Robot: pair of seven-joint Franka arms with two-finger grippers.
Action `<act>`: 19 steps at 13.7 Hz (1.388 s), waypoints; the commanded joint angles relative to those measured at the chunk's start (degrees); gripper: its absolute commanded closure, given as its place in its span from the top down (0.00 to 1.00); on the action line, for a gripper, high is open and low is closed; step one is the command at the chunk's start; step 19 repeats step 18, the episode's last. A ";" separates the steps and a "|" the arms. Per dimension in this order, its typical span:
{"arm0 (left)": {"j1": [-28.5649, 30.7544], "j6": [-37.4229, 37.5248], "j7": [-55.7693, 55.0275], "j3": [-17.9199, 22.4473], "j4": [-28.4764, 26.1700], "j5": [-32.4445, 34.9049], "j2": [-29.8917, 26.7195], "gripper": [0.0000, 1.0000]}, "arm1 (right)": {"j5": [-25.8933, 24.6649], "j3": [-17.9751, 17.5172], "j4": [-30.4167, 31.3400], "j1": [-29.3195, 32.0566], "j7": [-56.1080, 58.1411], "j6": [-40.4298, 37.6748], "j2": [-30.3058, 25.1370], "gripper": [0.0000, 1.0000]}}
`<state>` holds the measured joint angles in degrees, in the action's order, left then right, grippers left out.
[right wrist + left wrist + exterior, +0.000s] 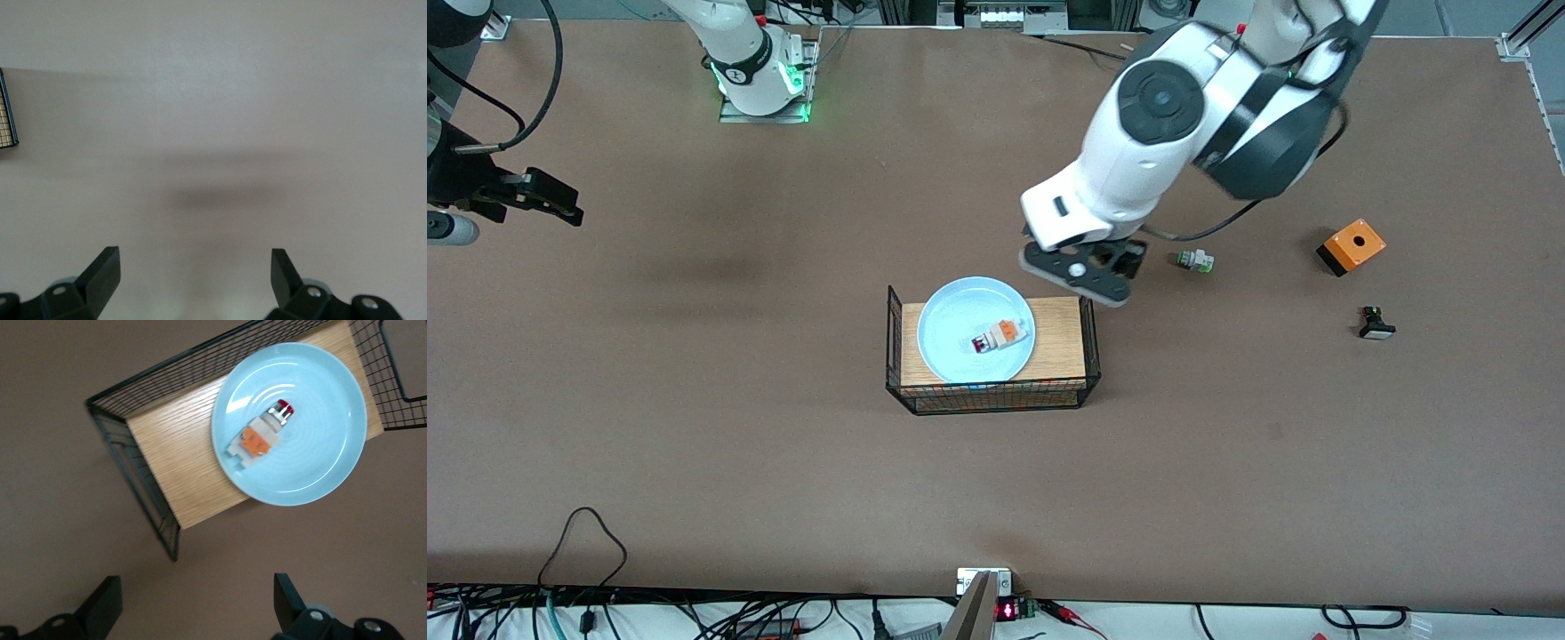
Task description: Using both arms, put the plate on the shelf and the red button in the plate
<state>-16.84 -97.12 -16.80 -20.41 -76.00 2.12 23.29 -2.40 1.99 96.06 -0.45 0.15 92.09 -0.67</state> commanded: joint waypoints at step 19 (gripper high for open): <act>15.70 4.04 11.61 16.11 -23.23 0.96 -28.03 1.00 | 0.38 -0.05 0.18 -0.08 2.13 -0.77 -1.00 1.00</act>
